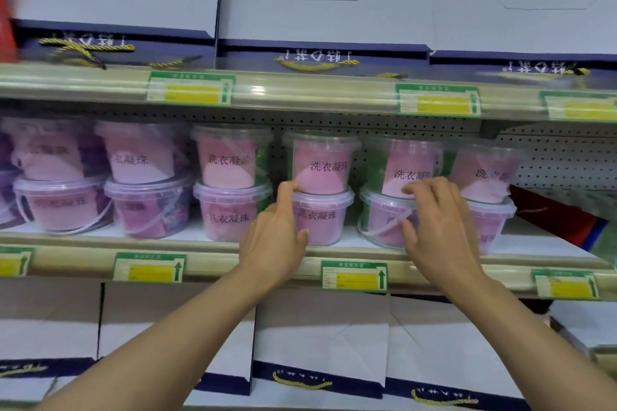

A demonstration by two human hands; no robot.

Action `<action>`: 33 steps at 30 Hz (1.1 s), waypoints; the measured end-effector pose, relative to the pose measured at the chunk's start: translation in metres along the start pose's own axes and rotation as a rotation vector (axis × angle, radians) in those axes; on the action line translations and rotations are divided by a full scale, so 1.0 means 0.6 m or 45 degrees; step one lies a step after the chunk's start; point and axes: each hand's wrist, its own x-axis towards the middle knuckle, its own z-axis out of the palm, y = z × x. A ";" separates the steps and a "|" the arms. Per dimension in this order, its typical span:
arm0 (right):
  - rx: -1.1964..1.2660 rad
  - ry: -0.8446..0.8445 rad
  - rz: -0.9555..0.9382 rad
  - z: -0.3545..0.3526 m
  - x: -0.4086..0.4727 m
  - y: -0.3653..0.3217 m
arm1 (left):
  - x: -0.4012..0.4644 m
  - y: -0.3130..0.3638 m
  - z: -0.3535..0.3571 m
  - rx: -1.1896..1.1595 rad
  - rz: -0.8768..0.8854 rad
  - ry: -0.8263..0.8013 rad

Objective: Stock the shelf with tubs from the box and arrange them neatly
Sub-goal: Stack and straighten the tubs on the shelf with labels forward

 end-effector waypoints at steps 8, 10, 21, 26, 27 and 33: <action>0.244 -0.012 -0.221 0.016 0.002 -0.139 | -0.065 -0.072 -0.075 0.157 0.025 0.101; 0.247 -0.024 -0.253 0.027 0.003 -0.169 | -0.068 -0.103 -0.096 0.212 0.009 0.129; 0.107 -0.051 -0.330 0.107 0.050 -0.282 | -0.025 -0.223 -0.158 0.483 0.197 0.278; 0.056 -0.001 -0.283 0.118 0.059 -0.294 | -0.017 -0.272 -0.177 0.477 0.164 0.380; 0.037 0.003 -0.286 0.119 0.061 -0.293 | -0.015 -0.281 -0.180 0.464 0.138 0.381; -0.022 0.004 -0.278 0.118 0.056 -0.296 | -0.003 -0.315 -0.192 0.316 0.115 0.418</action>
